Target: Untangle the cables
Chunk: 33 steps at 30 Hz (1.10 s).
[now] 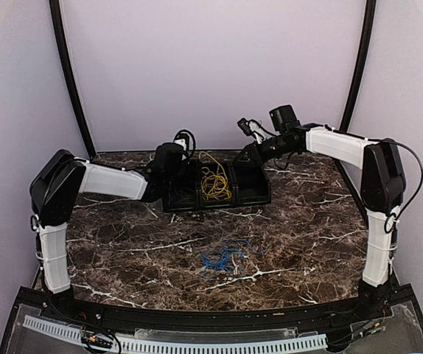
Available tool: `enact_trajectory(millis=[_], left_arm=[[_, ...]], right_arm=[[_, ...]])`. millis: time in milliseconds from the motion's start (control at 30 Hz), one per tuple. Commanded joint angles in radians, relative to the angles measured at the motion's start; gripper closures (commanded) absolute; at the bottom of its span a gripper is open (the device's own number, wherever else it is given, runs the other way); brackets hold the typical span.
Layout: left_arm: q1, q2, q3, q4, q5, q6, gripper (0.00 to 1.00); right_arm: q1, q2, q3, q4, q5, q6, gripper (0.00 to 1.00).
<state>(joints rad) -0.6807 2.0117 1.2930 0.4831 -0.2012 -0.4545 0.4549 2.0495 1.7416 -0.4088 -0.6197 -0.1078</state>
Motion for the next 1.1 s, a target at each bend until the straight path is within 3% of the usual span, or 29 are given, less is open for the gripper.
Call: enact_trajectory(millis=[0,200,467,667,867,1067], left_arm=[[-0.001,0.044,0.079,0.004,0.089,0.004,1.00],[-0.001,0.140,0.156,-0.036,0.148,-0.035,1.00],[-0.002,0.125,0.156,-0.108,0.139,-0.055,0.99],[-0.002,0.034,0.102,-0.082,0.129,-0.038,0.82],[-0.003,-0.105,0.044,-0.128,0.107,-0.014,0.63],[-0.006,-0.271,-0.061,-0.212,0.128,0.011,0.54]], right_arm=[[0.001,-0.070,-0.039,-0.033,0.009,-0.051,0.63],[0.001,-0.140,-0.124,-0.044,0.013,-0.092,0.62],[0.001,-0.176,-0.185,-0.070,0.015,-0.136,0.62],[0.000,-0.205,-0.207,-0.106,-0.008,-0.192,0.62],[0.004,-0.292,-0.312,-0.181,-0.064,-0.367,0.62],[0.026,-0.374,-0.484,-0.246,-0.084,-0.526,0.61]])
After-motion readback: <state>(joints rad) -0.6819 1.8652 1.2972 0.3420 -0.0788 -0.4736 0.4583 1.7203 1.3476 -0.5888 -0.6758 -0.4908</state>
